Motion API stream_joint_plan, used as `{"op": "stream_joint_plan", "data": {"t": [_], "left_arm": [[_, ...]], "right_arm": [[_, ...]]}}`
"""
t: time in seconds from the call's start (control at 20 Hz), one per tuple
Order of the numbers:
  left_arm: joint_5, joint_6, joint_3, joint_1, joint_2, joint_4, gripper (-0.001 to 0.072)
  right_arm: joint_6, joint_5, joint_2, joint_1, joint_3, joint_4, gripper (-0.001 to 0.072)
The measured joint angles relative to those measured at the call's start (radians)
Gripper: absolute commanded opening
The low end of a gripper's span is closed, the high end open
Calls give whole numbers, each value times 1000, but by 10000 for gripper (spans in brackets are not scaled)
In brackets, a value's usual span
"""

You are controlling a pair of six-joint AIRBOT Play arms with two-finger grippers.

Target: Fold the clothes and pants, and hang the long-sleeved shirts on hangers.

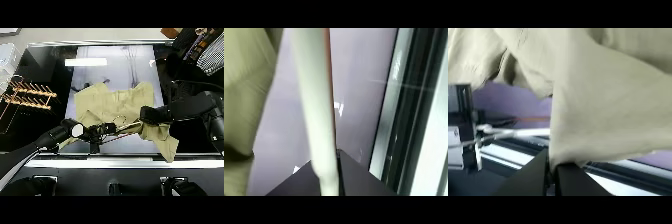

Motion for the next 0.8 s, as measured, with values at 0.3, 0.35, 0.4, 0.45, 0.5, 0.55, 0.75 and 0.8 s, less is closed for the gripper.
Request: {"op": "stream_joint_plan", "data": {"t": [0.3, 0.35, 0.4, 0.45, 0.5, 0.55, 0.75, 0.8], "left_arm": [[49, 30, 32, -15, -39, -56, 23], [51, 40, 40, -18, -47, -66, 23], [55, 48, 48, -21, -54, -73, 23], [55, 53, 52, -22, -60, -79, 23], [57, 58, 56, -24, -66, -84, 23], [58, 61, 58, -25, -69, -90, 23], [61, 69, 64, -26, -76, -101, 23], [61, 69, 64, -26, -77, -104, 23]], "right_arm": [[-71, -40, -2, 0, 0, 39, 35], [-77, -40, -2, 0, 0, 40, 76], [-80, -41, -2, 0, 0, 39, 133], [-86, -40, -2, 0, 0, 38, 192], [-87, -40, -2, 0, 0, 37, 287], [-88, -39, -2, 0, 0, 34, 368], [-95, -49, -1, 0, 0, 29, 590], [-95, -62, 3, 0, 0, 25, 592]]}}
